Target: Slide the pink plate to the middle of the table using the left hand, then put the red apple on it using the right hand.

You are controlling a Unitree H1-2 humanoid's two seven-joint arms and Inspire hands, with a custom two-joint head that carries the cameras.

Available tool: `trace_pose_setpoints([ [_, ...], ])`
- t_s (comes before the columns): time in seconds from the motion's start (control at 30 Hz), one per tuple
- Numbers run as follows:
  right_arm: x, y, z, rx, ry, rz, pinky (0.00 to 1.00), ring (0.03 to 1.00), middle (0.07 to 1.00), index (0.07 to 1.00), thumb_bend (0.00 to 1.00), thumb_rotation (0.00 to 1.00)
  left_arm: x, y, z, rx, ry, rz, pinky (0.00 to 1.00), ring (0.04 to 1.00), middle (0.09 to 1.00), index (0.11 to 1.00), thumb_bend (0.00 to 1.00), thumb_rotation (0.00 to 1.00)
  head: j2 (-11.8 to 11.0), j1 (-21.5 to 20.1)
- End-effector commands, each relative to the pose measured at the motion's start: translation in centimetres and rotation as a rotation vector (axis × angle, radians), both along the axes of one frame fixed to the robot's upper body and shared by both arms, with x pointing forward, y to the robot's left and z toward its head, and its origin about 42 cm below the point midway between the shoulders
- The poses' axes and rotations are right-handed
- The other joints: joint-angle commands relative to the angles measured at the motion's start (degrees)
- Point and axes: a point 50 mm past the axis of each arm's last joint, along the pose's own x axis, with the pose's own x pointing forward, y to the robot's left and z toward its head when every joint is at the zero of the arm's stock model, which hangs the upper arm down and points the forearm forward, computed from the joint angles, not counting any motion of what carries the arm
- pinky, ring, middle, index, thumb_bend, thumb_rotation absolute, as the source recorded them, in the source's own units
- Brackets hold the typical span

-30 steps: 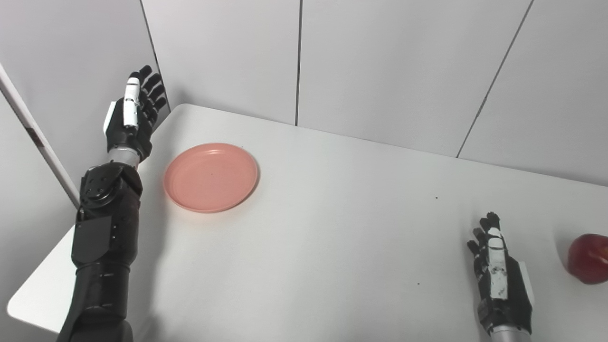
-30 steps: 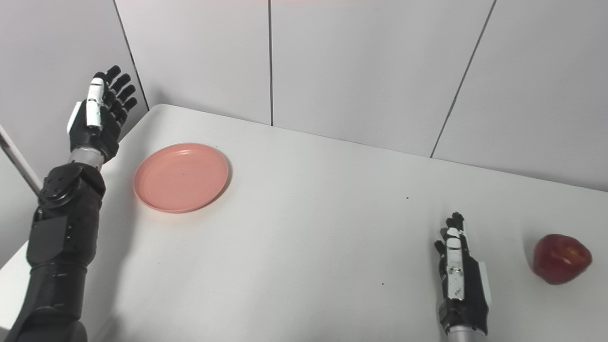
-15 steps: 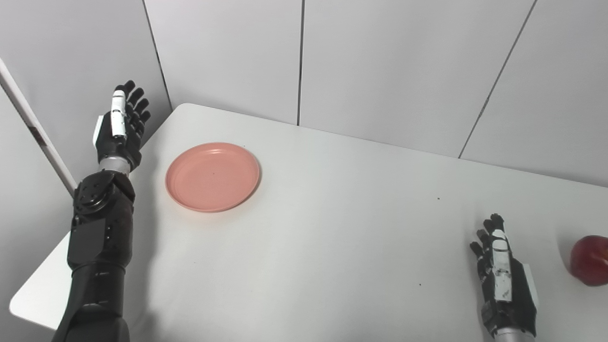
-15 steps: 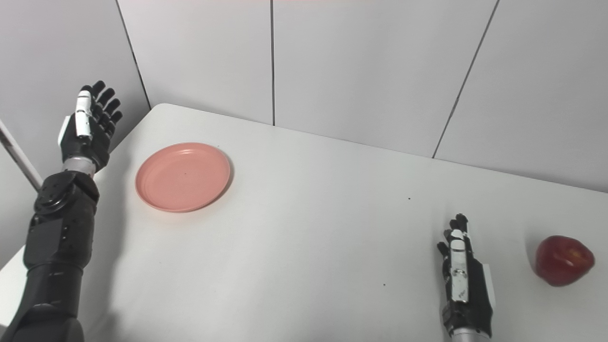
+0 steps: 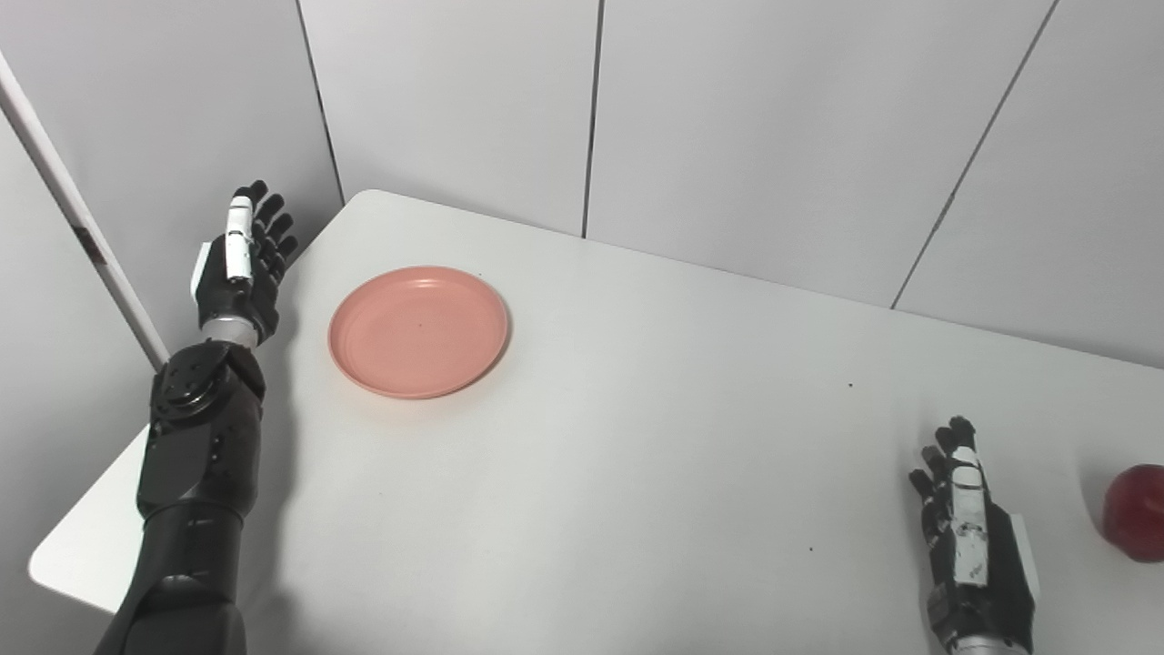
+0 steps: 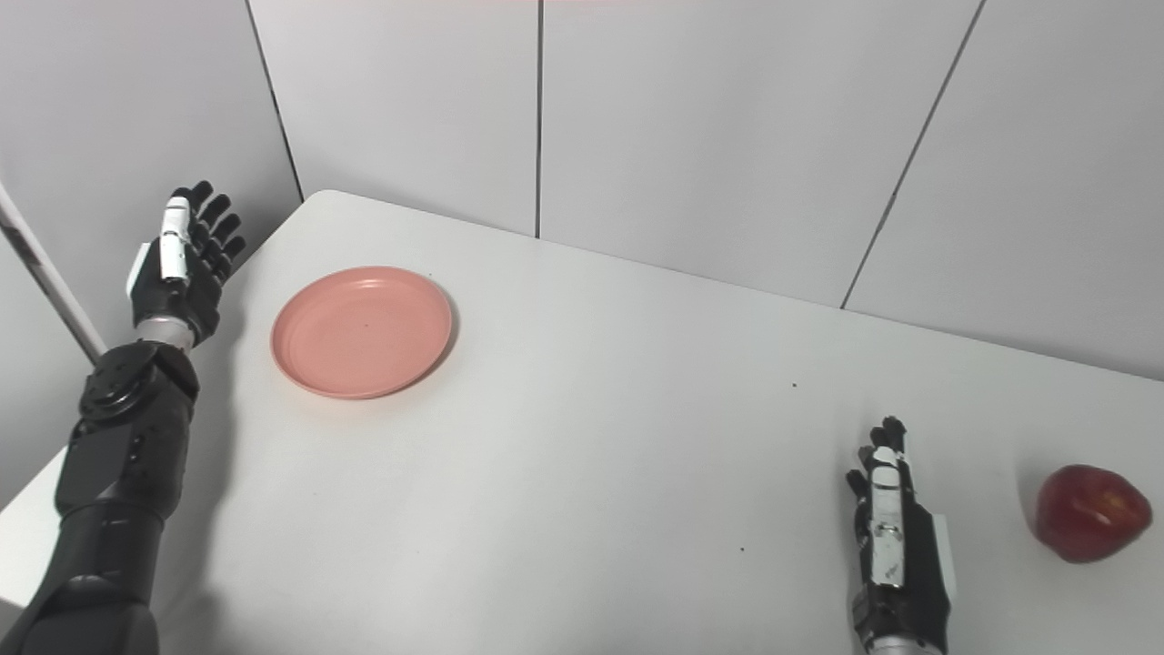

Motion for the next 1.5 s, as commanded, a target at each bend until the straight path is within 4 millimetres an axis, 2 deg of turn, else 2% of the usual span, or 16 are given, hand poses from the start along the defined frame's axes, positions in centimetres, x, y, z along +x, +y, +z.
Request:
trace_pose_setpoints([
  [0.0,0.3,-0.2,1.3,-0.006,-0.053,0.002,1.0,1.0,1.0,1.0,0.18,1.0,0.3,0.7,2.0,0.044,-0.073,0.005,0.95,0.951,0.949,0.939,0.31,1.0,0.0,0.1],
  [0.33,0.4,-0.3,1.2,0.005,-0.055,0.006,1.0,1.0,1.0,1.0,0.18,1.0,0.5,-0.3,-0.3,-0.011,-0.032,0.003,0.97,0.941,0.933,0.918,0.29,1.0,-0.1,0.1],
  [0.6,0.5,-0.3,1.1,0.003,-0.051,0.008,1.0,1.0,1.0,1.0,0.18,1.0,0.8,-1.0,-2.1,-0.019,0.015,-0.055,0.97,0.957,0.954,0.946,0.25,1.0,-0.1,0.1],
  [0.73,0.5,-0.2,1.1,-0.002,-0.046,0.005,1.0,1.0,1.0,1.0,0.18,1.0,1.0,-1.3,-3.5,-0.013,0.044,-0.062,0.97,0.955,0.95,0.941,0.33,1.0,-0.1,-0.1],
  [0.97,0.5,-0.1,1.2,0.003,-0.051,0.004,1.0,1.0,1.0,1.0,0.18,1.0,1.3,-1.8,-5.4,-0.013,0.066,-0.102,0.96,0.954,0.951,0.937,0.35,1.0,0.0,-0.4],
  [1.3,0.5,0.0,1.4,0.011,-0.053,0.005,1.0,1.0,1.0,1.0,0.18,1.0,1.4,-3.9,-6.0,-0.018,0.09,-0.168,0.93,0.925,0.925,0.917,0.34,1.0,0.1,-0.7],
  [1.47,0.5,0.0,1.4,0.013,-0.052,0.004,1.0,1.0,1.0,1.0,0.18,1.0,1.4,-5.6,-5.7,-0.024,0.089,-0.191,0.92,0.919,0.917,0.905,0.34,1.0,0.4,-0.7],
])
